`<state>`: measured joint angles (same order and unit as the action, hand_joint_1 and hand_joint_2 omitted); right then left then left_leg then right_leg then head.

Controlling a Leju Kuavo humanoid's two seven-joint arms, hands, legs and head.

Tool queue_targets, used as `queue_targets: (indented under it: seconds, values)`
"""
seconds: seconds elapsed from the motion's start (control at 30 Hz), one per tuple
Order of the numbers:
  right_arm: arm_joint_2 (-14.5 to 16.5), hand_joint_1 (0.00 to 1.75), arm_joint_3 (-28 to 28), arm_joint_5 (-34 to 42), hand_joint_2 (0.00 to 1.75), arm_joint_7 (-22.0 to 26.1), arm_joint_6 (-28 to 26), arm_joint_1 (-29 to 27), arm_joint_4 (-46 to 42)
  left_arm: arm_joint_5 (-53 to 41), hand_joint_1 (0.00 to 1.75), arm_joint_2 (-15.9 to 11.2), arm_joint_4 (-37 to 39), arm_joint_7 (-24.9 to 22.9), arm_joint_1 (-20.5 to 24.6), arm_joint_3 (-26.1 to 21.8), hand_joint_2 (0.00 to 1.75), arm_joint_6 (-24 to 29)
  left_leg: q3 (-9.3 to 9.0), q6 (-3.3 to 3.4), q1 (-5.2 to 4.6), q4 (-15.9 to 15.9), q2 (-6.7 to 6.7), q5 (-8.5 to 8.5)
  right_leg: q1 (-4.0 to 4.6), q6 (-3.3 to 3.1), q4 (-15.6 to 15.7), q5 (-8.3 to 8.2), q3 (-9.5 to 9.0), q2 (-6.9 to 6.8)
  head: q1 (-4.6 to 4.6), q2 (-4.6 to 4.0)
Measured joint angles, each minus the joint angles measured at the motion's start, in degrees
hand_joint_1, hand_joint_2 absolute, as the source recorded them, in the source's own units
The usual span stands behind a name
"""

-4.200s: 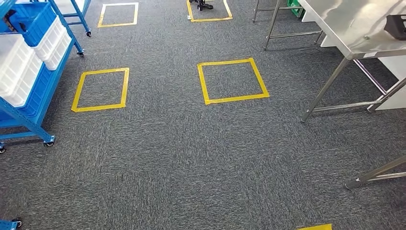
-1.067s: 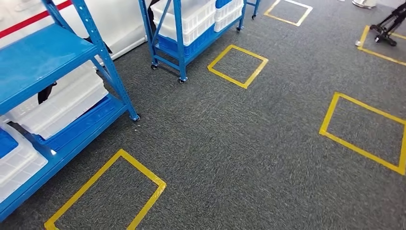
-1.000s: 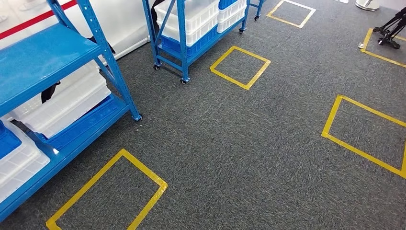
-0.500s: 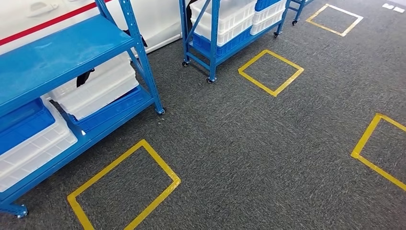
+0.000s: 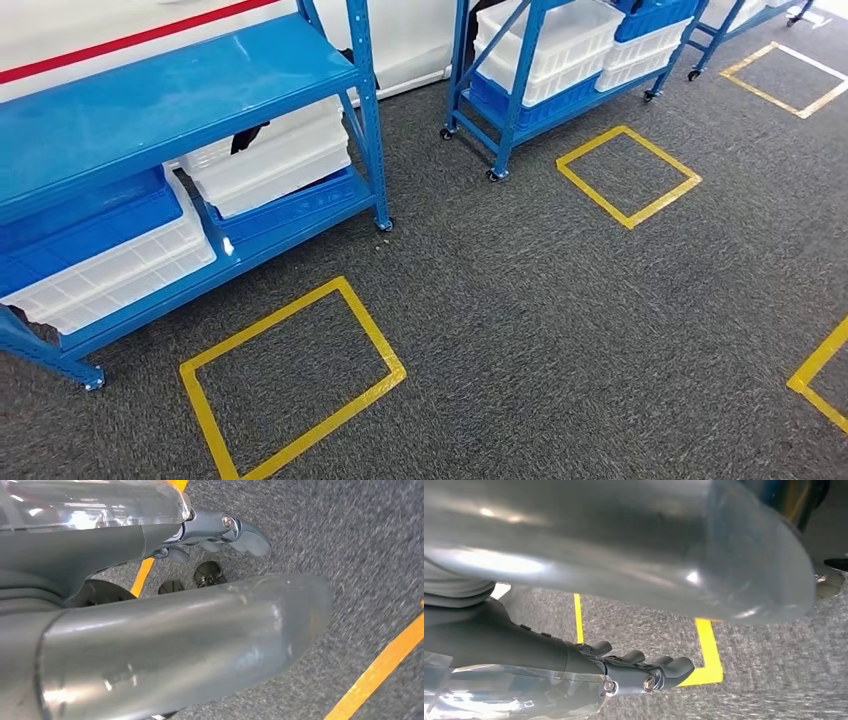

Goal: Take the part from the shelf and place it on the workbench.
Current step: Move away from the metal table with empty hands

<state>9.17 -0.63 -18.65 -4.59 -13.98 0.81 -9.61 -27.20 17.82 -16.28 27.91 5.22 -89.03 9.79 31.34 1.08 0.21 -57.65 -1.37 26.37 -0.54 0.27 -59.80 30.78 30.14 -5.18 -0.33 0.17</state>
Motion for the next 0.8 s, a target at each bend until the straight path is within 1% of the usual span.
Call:
queue_targets:
  seconds: [0.03,0.07,0.1,0.13,0.17,0.2,0.23,0.27,0.3,0.33,0.37,0.4,0.43,0.47,0.5,0.53,0.57,0.6,0.63,0.67,0.7,0.73,0.77,0.8]
  values:
    - [0.0,0.00,0.0,0.0,0.00,0.0,0.0,0.0,0.0,0.1,0.00,0.0,0.0,0.1,0.1,0.0,0.00,0.0,-0.14,0.34,0.14,0.3,0.53,-0.24,-0.10,0.17,-2.3,1.51,1.00,1.62,0.13,0.00]
    - [0.0,0.00,0.0,0.1,0.00,0.0,0.0,0.0,0.0,0.2,0.00,0.1,0.0,0.1,0.1,0.0,0.00,0.0,-0.04,0.54,0.10,0.3,1.08,-0.33,-0.20,0.23,-5.6,3.37,2.57,3.30,0.26,0.00]
    - [0.0,0.00,0.0,0.1,0.00,0.0,0.0,-0.1,0.0,0.3,0.00,0.1,0.0,0.2,0.2,0.0,0.00,0.0,0.04,0.69,0.05,0.3,1.71,-0.37,-0.22,0.25,-9.5,5.13,4.53,4.26,0.31,0.00]
    - [0.0,0.00,0.0,0.2,0.00,0.0,0.0,-0.2,0.0,0.4,0.00,0.1,0.0,0.2,0.2,0.0,0.00,0.1,0.07,0.73,-0.02,0.3,2.44,-0.37,-0.21,0.27,-12.7,6.09,6.26,4.70,0.33,0.00]
    - [-0.1,0.00,-0.1,0.2,0.00,0.0,0.1,-0.2,0.0,0.6,0.00,0.1,0.0,0.3,0.2,0.0,0.00,0.3,0.06,0.74,-0.08,0.2,3.25,-0.36,-0.21,0.25,-14.2,5.87,7.23,4.87,0.33,0.00]
    - [-0.1,0.00,-0.1,0.2,0.00,0.0,0.1,-0.2,0.0,0.9,0.00,0.1,0.0,0.3,0.1,0.0,0.00,0.6,0.03,0.72,-0.11,0.1,4.10,-0.33,-0.21,0.19,-13.5,4.51,7.21,5.02,0.33,0.00]
    - [-0.1,0.00,-0.1,0.2,0.00,-0.1,0.2,-0.2,0.0,1.2,0.00,0.1,0.0,0.4,0.1,0.0,0.00,0.9,-0.04,0.65,-0.12,-0.1,4.95,-0.28,-0.22,0.08,-10.7,2.28,6.18,5.33,0.33,0.00]
    - [-0.1,0.00,-0.1,0.3,0.00,-0.1,0.2,-0.2,0.0,1.6,0.00,0.1,0.0,0.4,0.2,0.0,0.00,1.2,-0.04,0.54,-0.09,-0.2,5.74,-0.20,-0.27,-0.08,-6.8,0.01,4.62,6.32,0.35,0.00]
    - [-0.1,0.00,-0.1,0.3,0.00,-0.1,0.2,-0.2,0.0,1.9,0.00,0.2,0.0,0.5,0.2,0.0,0.00,1.5,0.04,0.32,-0.15,-0.5,6.45,-0.07,-0.30,-0.22,-3.3,-1.55,3.21,7.54,0.34,0.00]
    - [0.0,0.00,-0.1,0.3,0.00,-0.1,0.2,-0.1,0.0,2.1,0.00,0.2,0.0,0.5,0.2,0.0,0.00,1.8,0.21,0.07,-0.16,-0.7,7.04,0.02,-0.30,-0.34,-0.9,-2.44,2.22,8.44,0.35,0.00]
    - [0.0,0.00,-0.2,0.4,0.00,-0.1,0.2,-0.1,0.0,2.3,0.00,0.3,0.0,0.5,0.2,0.0,0.00,2.0,0.45,-0.25,-0.14,-0.8,7.55,0.07,-0.24,-0.46,0.3,-2.63,1.76,9.09,0.34,0.00]
    - [0.0,0.00,-0.3,0.5,0.00,0.0,0.1,0.0,0.0,2.4,0.00,0.3,0.0,0.4,0.2,0.0,0.00,2.2,0.65,-0.62,-0.13,-0.8,8.04,0.06,-0.11,-0.60,0.5,-2.54,1.70,8.93,0.34,0.00]
    - [0.1,0.00,-0.4,0.6,0.00,0.1,0.0,0.1,0.0,2.5,0.00,0.2,0.0,0.4,0.2,0.0,0.00,2.4,0.80,-0.97,-0.06,-0.7,8.52,0.01,-0.16,-0.85,0.6,-2.64,1.64,8.33,0.35,0.00]
    - [0.1,0.00,-0.5,0.7,0.00,0.3,-0.1,0.1,0.0,2.5,0.00,0.2,0.0,0.4,0.2,0.0,0.00,2.5,0.92,-1.28,-0.04,-0.9,8.32,0.17,-0.23,-1.18,0.9,-2.75,1.52,7.74,0.32,0.00]
    - [0.2,0.00,-0.6,0.8,0.00,0.4,-0.2,0.1,0.0,2.6,0.00,0.2,0.0,0.5,0.2,0.0,0.00,2.5,1.34,-1.58,-0.08,-1.9,7.31,0.87,-0.36,-1.59,1.2,-2.86,1.37,7.03,0.16,0.00]
    - [0.3,0.00,-0.7,0.9,0.00,0.5,-0.3,0.0,0.0,2.6,0.00,0.2,0.0,0.6,0.2,0.0,0.00,2.4,2.25,-1.86,-0.10,-4.0,5.87,2.18,-0.49,-1.94,1.4,-2.95,1.24,6.24,-0.04,0.00]
    - [0.4,0.00,-0.8,1.0,0.00,0.5,-0.3,-0.1,0.0,2.6,0.00,0.2,0.0,0.8,0.2,0.0,0.00,2.2,3.72,-2.13,-0.03,-7.2,4.13,4.02,-0.43,-2.19,1.5,-2.93,1.13,5.41,-0.23,0.00]
    - [0.4,0.00,-1.0,1.2,0.00,0.6,-0.3,-0.2,0.0,2.6,0.00,0.2,0.0,1.1,0.2,0.0,0.00,1.8,5.57,-2.41,0.08,-11.0,2.91,5.93,-0.34,-2.36,1.6,-2.84,1.09,4.57,-0.39,0.00]
    - [0.4,0.00,-1.0,1.3,0.00,0.6,-0.3,-0.3,0.0,2.6,0.00,0.2,0.0,1.4,0.2,0.0,0.00,1.3,7.23,-2.63,0.22,-14.4,2.34,7.26,-0.26,-2.40,1.5,-2.74,1.07,3.70,-0.41,0.00]
    - [0.4,0.00,-1.1,1.5,0.00,0.6,-0.3,-0.3,0.0,2.7,0.00,0.2,0.0,1.7,0.2,0.0,0.00,0.9,8.20,-2.80,0.34,-16.3,2.02,7.61,-0.20,-2.40,1.5,-2.61,1.02,2.82,-0.41,0.00]
    - [0.4,0.00,-1.2,1.5,0.00,0.6,-0.4,-0.3,0.0,2.7,0.00,0.2,0.0,2.0,0.1,0.0,0.00,0.6,8.06,-2.90,0.42,-16.0,1.78,6.80,-0.19,-2.34,1.4,-2.46,0.93,1.99,-0.41,0.00]
    - [0.4,0.00,-1.3,1.6,0.00,0.6,-0.4,-0.3,0.0,2.7,0.00,0.2,0.0,2.1,0.1,0.0,0.00,0.4,6.81,-2.90,0.45,-13.5,1.35,5.11,-0.20,-2.24,1.4,-2.30,0.78,1.24,-0.43,0.00]
    - [0.4,0.00,-1.4,1.6,0.00,0.6,-0.4,-0.3,0.0,2.8,0.00,0.2,0.0,2.2,0.1,0.0,0.00,0.3,4.70,-2.79,0.44,-9.5,0.35,3.03,-0.19,-2.07,1.3,-2.10,0.54,0.55,-0.43,0.00]
    - [0.4,0.00,-1.4,1.6,0.00,0.6,-0.5,-0.3,0.0,2.9,0.00,0.2,0.0,2.3,0.1,0.0,0.00,0.2,2.70,-2.51,0.27,-5.7,-0.92,1.56,-0.07,-1.82,1.3,-1.88,0.30,-0.04,-0.43,0.00]
